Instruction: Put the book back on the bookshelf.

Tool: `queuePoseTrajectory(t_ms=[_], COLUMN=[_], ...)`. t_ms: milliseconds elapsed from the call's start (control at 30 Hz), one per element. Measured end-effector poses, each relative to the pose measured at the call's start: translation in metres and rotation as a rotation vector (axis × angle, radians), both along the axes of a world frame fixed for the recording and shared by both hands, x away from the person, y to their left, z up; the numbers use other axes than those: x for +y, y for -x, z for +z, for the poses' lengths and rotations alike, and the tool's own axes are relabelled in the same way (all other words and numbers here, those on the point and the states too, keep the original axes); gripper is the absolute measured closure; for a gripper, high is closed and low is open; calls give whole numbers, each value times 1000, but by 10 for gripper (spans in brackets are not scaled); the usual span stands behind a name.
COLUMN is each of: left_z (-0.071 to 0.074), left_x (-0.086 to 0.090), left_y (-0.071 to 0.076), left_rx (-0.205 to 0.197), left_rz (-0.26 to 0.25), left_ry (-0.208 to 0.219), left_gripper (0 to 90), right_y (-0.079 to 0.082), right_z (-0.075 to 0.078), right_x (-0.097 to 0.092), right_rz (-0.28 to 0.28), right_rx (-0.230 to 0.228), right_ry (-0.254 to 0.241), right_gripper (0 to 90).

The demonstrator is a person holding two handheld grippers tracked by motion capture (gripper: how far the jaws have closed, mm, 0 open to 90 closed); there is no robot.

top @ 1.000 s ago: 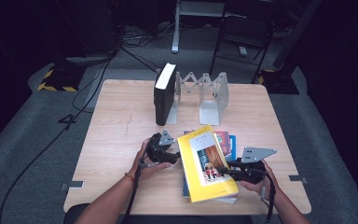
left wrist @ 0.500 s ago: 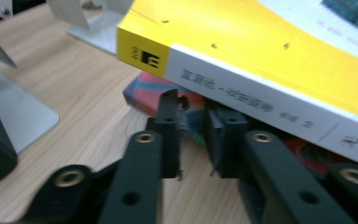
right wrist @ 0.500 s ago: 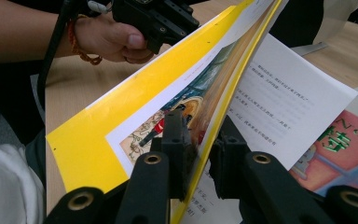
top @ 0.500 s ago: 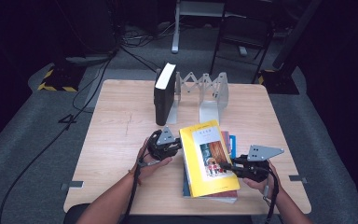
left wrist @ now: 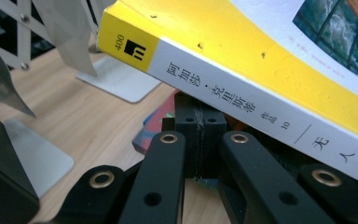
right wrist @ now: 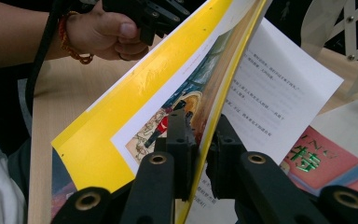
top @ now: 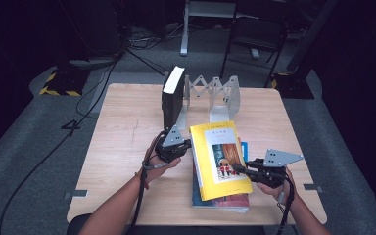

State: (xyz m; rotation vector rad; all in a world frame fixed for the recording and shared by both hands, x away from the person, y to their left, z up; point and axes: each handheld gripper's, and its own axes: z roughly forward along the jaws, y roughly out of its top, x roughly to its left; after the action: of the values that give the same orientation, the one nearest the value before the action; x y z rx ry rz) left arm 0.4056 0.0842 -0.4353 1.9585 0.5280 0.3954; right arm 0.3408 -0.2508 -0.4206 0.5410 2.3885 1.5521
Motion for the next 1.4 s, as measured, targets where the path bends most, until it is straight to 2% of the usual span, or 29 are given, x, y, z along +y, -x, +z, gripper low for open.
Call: queuePoseTrajectory(t_ms=[167, 367, 567, 800, 967, 1200, 1400], left_z=[16, 31, 46, 65, 67, 67, 64], left_x=[-1, 1, 0, -10, -15, -13, -9], left_y=[-6, -9, -8, -8, -6, 3, 9], left_rx=[-21, -39, -64, -100, -101, -102, -100], left_rz=[5, 7, -12, -10, -23, -56, -64], left_ry=[29, 66, 57, 41, 43, 86, 92], left_gripper=[889, 891, 891, 891, 891, 885, 858], right_y=[-2, -2, -1, -3, -1, 5, 9], right_z=[4, 10, 12, 13, 11, 7, 6], right_x=[0, 6, 9, 7, 2, -1, -2], right_rz=[-1, 14, -12, -73, -97, -96, -88], right_rx=[-40, -97, -121, -146, -153, -170, -180], right_ry=[-10, 14, 36, 41, 32, 34, 40], right_gripper=[819, 830, 840, 859, 862, 867, 867])
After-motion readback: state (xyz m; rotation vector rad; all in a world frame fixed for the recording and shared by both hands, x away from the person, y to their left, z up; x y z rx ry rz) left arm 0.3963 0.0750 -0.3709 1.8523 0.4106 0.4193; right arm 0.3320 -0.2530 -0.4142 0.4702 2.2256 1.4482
